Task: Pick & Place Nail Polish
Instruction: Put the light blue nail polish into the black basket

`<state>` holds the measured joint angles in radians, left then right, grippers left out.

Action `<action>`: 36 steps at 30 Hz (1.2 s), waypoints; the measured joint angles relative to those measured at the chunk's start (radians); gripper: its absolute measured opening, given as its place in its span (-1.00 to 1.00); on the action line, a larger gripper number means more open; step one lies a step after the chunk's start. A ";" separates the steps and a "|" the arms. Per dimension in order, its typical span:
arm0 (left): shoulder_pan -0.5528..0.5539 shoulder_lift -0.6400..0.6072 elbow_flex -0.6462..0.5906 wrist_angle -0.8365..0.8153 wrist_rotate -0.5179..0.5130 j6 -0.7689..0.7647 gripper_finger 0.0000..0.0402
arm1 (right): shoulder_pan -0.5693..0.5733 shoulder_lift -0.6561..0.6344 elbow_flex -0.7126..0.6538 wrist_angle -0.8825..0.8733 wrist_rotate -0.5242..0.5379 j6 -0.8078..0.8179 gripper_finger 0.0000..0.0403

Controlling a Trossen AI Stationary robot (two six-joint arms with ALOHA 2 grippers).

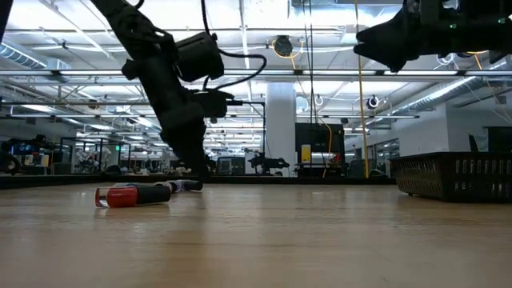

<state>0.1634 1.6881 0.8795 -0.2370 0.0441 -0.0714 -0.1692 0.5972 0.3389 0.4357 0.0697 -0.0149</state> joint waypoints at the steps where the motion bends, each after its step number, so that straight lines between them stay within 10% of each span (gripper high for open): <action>1: 0.002 0.004 0.000 -0.007 0.037 -0.011 0.21 | 0.000 0.000 0.000 -0.003 -0.017 0.001 0.05; 17: 0.006 -0.011 0.001 -0.286 0.142 -0.165 0.19 | 0.000 0.002 0.000 -0.032 -0.044 0.002 0.05; 28: 0.005 -0.139 -0.002 -0.357 -0.025 -0.369 0.19 | 0.000 0.028 0.000 -0.038 -0.041 -0.014 0.05; 36: 0.005 -0.207 -0.006 -0.634 -0.157 -0.232 0.19 | 0.000 0.053 0.000 -0.037 -0.040 -0.023 0.05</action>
<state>0.1688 1.4812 0.8736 -0.8709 -0.1130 -0.3032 -0.1696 0.6497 0.3393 0.3983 0.0292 -0.0380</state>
